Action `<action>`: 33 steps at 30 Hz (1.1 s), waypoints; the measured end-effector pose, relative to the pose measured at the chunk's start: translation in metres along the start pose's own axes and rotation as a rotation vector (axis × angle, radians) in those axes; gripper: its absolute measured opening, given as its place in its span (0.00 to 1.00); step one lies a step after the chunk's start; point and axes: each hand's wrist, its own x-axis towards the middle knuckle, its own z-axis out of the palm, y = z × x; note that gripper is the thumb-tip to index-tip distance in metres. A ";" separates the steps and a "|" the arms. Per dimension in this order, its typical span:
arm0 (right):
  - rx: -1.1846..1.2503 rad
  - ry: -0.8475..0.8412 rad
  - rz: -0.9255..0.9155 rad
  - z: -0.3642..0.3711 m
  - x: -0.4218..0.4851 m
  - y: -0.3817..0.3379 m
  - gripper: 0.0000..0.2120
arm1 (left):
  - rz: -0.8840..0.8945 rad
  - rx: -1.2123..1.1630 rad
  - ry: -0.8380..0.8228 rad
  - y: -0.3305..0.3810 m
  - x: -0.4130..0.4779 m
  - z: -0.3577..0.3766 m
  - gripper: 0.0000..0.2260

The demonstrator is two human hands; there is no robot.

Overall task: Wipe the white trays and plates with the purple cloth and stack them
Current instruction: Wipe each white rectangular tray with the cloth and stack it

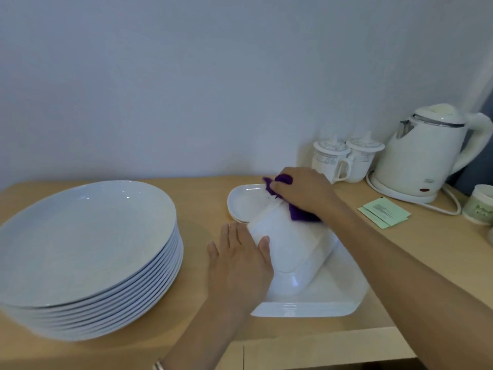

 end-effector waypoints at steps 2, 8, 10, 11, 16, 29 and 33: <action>0.054 -0.006 -0.247 0.011 -0.031 -0.018 0.10 | -0.013 -0.007 -0.010 -0.001 0.001 0.001 0.30; 0.157 0.054 0.116 -0.013 -0.007 0.025 0.13 | -0.016 -0.063 -0.002 0.001 -0.001 -0.003 0.24; 0.354 0.038 0.256 -0.015 -0.015 0.042 0.14 | -0.023 -0.082 -0.015 0.001 -0.001 -0.004 0.24; 0.395 0.053 0.257 -0.012 -0.025 0.044 0.13 | -0.023 -0.088 -0.017 0.000 -0.001 -0.004 0.23; 0.245 0.227 0.051 0.001 -0.084 0.025 0.12 | -0.015 -0.113 -0.004 -0.002 0.000 -0.004 0.22; 0.325 0.232 0.056 0.014 -0.074 0.013 0.14 | 0.159 0.017 -0.032 -0.004 -0.004 -0.010 0.24; 0.364 0.212 0.066 0.017 -0.061 0.013 0.12 | 0.280 0.025 -0.073 -0.011 -0.017 -0.018 0.26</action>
